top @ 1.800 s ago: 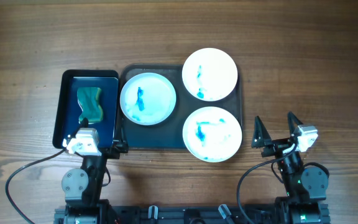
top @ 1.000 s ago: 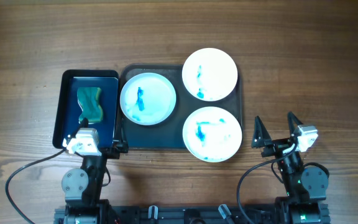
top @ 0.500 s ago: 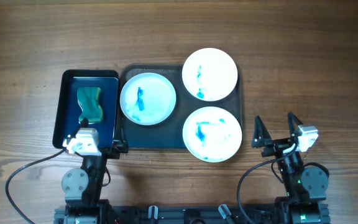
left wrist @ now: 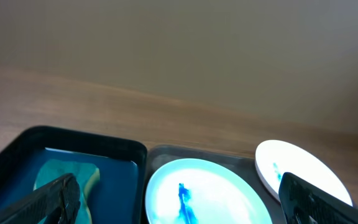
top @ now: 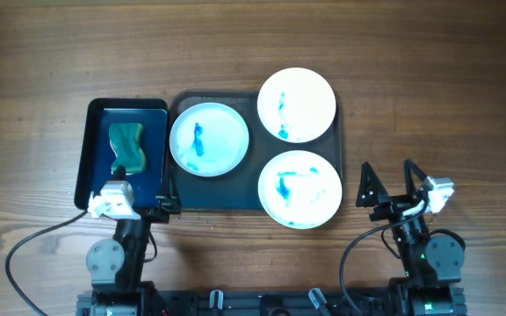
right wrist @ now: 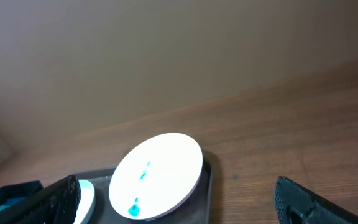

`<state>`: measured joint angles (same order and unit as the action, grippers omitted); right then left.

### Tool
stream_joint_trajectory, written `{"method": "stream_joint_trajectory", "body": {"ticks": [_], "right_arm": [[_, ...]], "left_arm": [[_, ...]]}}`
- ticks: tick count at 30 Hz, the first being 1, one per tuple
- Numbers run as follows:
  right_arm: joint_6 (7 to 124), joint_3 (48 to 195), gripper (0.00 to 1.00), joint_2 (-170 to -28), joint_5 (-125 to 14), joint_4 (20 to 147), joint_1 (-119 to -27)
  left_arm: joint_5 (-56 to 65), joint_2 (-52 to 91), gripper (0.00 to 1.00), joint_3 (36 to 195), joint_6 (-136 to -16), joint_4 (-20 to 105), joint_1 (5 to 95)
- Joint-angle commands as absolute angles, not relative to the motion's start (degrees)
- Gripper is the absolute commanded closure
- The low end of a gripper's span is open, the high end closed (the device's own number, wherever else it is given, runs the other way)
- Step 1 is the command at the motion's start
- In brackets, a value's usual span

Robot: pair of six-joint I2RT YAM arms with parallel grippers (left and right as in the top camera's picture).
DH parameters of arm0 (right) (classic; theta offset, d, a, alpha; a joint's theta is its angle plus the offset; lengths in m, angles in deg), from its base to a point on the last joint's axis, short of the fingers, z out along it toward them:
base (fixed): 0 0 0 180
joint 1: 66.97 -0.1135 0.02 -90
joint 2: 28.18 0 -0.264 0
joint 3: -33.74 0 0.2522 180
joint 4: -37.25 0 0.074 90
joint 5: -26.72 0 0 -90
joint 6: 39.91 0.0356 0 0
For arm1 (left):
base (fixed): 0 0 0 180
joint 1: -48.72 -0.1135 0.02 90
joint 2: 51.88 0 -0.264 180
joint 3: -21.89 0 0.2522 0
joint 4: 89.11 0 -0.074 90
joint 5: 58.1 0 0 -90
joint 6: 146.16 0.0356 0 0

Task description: Clean dirty plates on tray and stack at the side

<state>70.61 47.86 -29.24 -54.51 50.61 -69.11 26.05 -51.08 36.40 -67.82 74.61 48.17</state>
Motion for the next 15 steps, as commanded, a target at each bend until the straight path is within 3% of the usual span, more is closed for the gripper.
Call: {"method": "stream_joint_trajectory", "body": {"ticks": [1, 9, 15], "right_arm": [[68.27, 47.93, 0.00, -29.11, -52.10, 50.44, -69.00], [70.87, 51.99, 0.00, -32.87, -43.64, 52.23, -69.00], [59.11, 71.97, 0.00, -47.01, -40.08, 65.52, -69.00]], "left_arm": [[26.36, -51.02, 0.00, 35.99, -74.53, 73.34, 47.71], [20.76, -46.03, 0.00, 41.12, -76.08, 73.45, 47.71], [18.64, -28.96, 0.00, 59.18, -75.95, 65.95, 47.71]]}}
